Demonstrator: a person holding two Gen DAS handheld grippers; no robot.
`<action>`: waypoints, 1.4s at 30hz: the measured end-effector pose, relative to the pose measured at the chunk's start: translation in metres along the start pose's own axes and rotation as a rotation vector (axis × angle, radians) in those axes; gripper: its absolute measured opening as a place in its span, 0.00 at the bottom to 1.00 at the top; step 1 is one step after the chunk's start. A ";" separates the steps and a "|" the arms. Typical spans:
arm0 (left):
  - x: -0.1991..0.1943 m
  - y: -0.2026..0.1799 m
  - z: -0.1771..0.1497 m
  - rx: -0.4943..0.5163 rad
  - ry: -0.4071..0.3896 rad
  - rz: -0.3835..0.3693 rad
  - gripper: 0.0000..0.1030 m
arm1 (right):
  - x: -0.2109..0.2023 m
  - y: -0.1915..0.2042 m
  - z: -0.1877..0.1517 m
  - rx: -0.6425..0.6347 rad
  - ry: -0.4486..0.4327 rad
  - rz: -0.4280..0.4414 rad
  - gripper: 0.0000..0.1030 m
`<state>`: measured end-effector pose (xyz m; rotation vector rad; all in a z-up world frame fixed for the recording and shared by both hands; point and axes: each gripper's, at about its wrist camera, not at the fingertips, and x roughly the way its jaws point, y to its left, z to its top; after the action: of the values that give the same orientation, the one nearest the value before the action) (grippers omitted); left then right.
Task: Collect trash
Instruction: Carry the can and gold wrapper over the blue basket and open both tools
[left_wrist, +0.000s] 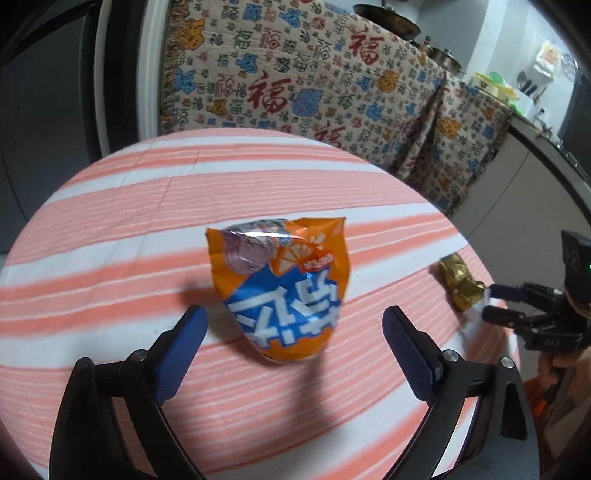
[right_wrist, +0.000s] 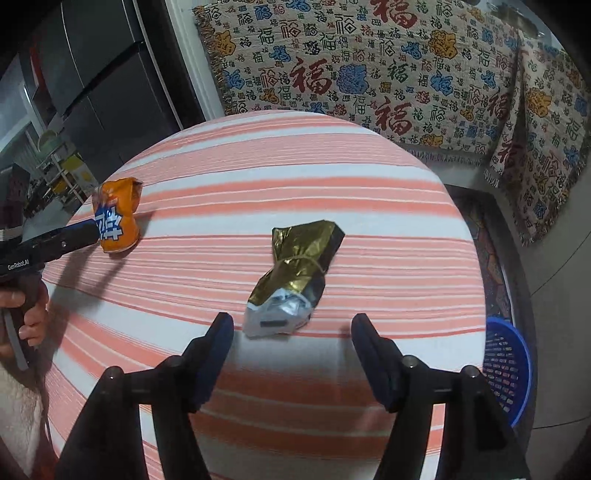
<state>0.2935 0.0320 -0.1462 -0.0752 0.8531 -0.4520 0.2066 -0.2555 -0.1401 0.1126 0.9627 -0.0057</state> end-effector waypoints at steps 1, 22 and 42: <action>0.002 0.005 0.002 -0.013 -0.005 -0.001 0.93 | -0.001 -0.001 0.001 -0.007 0.001 -0.006 0.66; 0.006 0.018 0.003 -0.161 -0.082 -0.125 0.65 | 0.002 0.003 0.015 0.016 -0.014 0.003 0.26; -0.025 -0.130 -0.014 0.039 -0.085 -0.122 0.64 | -0.068 -0.040 -0.012 0.061 -0.113 -0.013 0.26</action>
<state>0.2224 -0.0732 -0.1060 -0.1103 0.7582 -0.5759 0.1559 -0.2972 -0.0953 0.1606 0.8510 -0.0526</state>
